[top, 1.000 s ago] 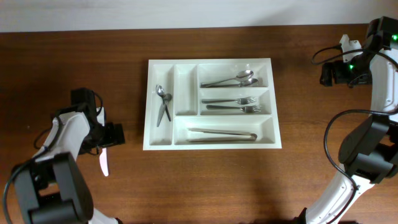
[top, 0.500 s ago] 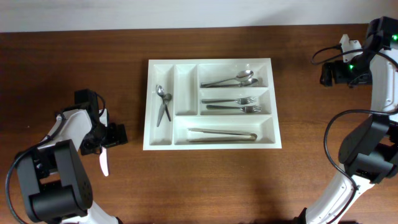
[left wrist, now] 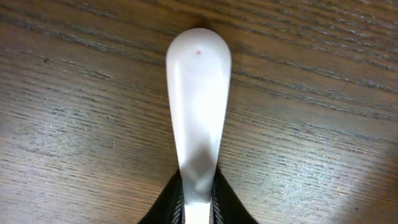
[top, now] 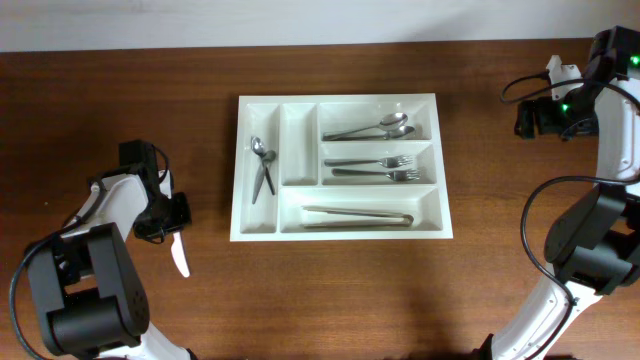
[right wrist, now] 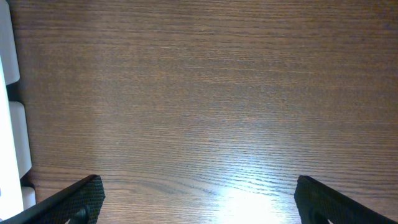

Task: Pack container
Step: 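Lower the left gripper onto the pink spatula handle and close, then lift the spatula and carry it right into the tray's second compartment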

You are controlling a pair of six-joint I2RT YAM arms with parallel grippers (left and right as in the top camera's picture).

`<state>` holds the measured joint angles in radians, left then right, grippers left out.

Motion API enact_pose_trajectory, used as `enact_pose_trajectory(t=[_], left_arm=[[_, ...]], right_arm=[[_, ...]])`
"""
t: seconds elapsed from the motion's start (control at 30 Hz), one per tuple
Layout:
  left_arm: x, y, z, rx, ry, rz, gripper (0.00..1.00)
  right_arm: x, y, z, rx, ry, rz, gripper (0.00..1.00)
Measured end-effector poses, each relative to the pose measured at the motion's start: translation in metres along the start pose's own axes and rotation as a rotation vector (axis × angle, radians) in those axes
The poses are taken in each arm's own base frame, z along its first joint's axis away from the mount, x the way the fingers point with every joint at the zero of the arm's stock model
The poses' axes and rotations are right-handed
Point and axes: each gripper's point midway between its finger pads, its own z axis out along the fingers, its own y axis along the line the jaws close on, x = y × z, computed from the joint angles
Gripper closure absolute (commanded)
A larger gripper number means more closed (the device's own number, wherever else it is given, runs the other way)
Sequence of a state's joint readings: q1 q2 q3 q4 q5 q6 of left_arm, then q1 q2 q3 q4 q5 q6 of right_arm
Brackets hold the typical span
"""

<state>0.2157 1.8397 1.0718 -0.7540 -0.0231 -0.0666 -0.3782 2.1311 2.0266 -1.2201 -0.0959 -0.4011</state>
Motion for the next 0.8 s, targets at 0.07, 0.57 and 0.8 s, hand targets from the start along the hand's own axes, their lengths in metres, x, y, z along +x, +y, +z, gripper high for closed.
enact_pose_trajectory(t=[0.07,0.57,0.8], left_arm=[[0.0,0.0,0.0,-0.001,-0.001,0.001,0.98],[-0.074,-0.021,-0.071,0.081,-0.113,0.018,0.98],[-0.124,-0.108,-0.146,0.208,-0.337,0.189,0.98]], right_arm=[[0.0,0.0,0.0,0.0,0.0,0.0,0.01],[0.0,0.0,0.0,0.0,0.0,0.0,0.01],[0.0,0.0,0.0,0.0,0.0,0.0,0.02]])
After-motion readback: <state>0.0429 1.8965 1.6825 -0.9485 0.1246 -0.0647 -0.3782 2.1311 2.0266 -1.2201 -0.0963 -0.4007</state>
